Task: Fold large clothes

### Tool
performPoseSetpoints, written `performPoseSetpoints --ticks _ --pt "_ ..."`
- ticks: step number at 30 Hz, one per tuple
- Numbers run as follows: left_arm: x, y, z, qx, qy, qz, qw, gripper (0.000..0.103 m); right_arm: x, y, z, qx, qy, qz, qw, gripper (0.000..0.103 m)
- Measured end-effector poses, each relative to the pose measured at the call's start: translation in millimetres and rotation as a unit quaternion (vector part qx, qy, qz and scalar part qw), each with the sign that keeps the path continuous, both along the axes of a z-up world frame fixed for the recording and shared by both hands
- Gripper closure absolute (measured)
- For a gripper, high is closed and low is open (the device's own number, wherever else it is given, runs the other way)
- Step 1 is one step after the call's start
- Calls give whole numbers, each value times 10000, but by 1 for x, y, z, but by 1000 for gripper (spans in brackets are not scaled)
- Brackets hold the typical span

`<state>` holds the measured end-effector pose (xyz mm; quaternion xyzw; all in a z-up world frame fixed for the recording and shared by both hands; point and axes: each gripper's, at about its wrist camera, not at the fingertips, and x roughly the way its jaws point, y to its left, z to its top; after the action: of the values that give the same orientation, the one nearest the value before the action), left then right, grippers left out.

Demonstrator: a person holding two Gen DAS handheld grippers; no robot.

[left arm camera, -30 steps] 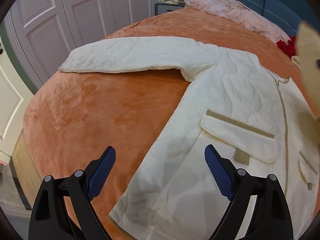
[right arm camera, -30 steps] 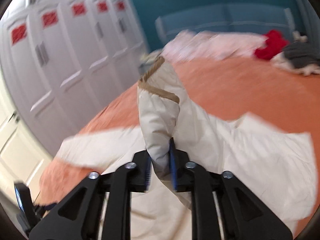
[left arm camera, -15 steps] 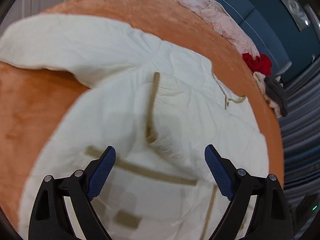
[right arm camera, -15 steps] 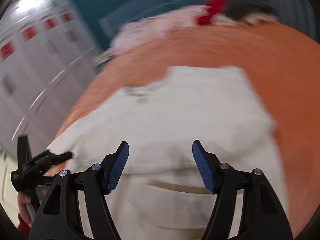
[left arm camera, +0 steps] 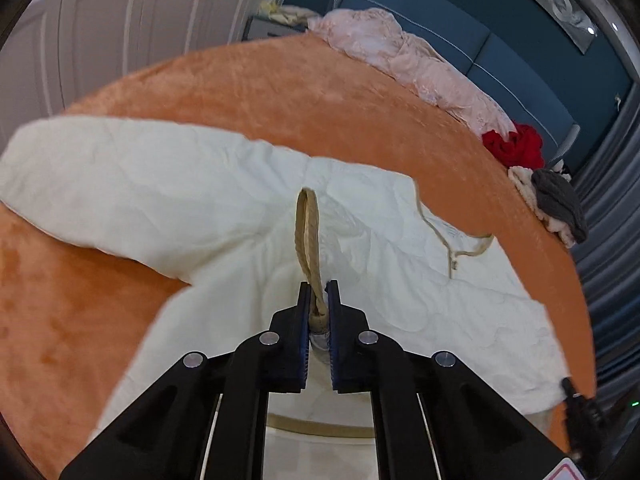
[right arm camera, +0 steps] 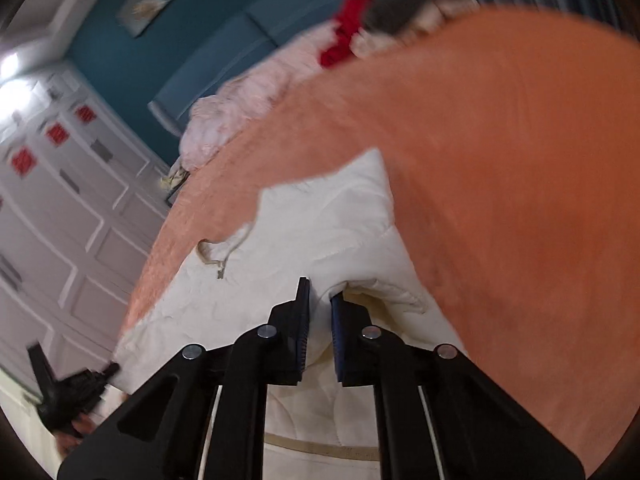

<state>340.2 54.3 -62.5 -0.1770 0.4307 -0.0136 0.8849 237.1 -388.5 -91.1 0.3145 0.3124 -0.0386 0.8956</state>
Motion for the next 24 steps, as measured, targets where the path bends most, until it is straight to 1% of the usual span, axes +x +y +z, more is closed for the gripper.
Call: performPoseSetpoints --ticks 1,2,4,5,7,8,9,10,11,13,14,16,18,19,20,22,24 --pt "0 0 -4 89 17 -17 10000 98 1 7 -2 -267 103 48 9996 94" --pt "0 -2 -15 255 148 -71 9995 98 4 12 -13 -492 379 95 9980 94" --pt "2 -8 -45 473 501 -145 9975 98 16 15 -39 -725 922 122 9930 94" --pt "2 -10 -55 559 570 -155 9967 97 18 16 -53 -776 1084 168 9909 92" --pt "-2 -16 -69 812 525 -182 9952 95 21 16 -52 -800 1105 114 9906 90" --pt "-5 -18 -71 922 408 -185 9947 93 22 17 -46 -892 1157 50 9893 85" --pt "-7 -18 -72 935 336 -172 9949 92 22 18 -40 -1006 1218 -8 9874 83" --pt "-7 -16 -72 908 285 -156 9953 91 21 22 -30 -1214 1258 -115 9845 78" --pt "-8 -13 -74 840 229 -142 9961 90 17 29 -17 -1500 1209 -247 9810 77" --pt "-12 -11 -77 773 138 -125 9968 89 5 48 4 -1921 865 -332 9770 75" --pt "-12 -12 -78 794 101 -125 9967 89 4 56 10 -1999 744 -261 9766 69" --pt "-13 -16 -78 883 40 -130 9960 87 17 86 19 -2075 559 184 9765 65" --pt "-12 -23 -77 967 0 -133 9952 86 31 118 12 -2213 511 713 9712 65" --pt "-12 -24 -78 999 -16 -133 9949 86 41 132 4 -2317 576 906 9668 65" --pt "-13 -24 -78 1010 -19 -133 9948 86 50 143 -7 -2304 668 1066 9649 65" --pt "-13 -24 -79 1016 -29 -132 9947 86 59 153 -24 -2123 858 1213 9658 65" --pt "-13 -25 -81 1047 -59 -130 9944 85 60 157 -41 -2203 984 1163 9635 65"
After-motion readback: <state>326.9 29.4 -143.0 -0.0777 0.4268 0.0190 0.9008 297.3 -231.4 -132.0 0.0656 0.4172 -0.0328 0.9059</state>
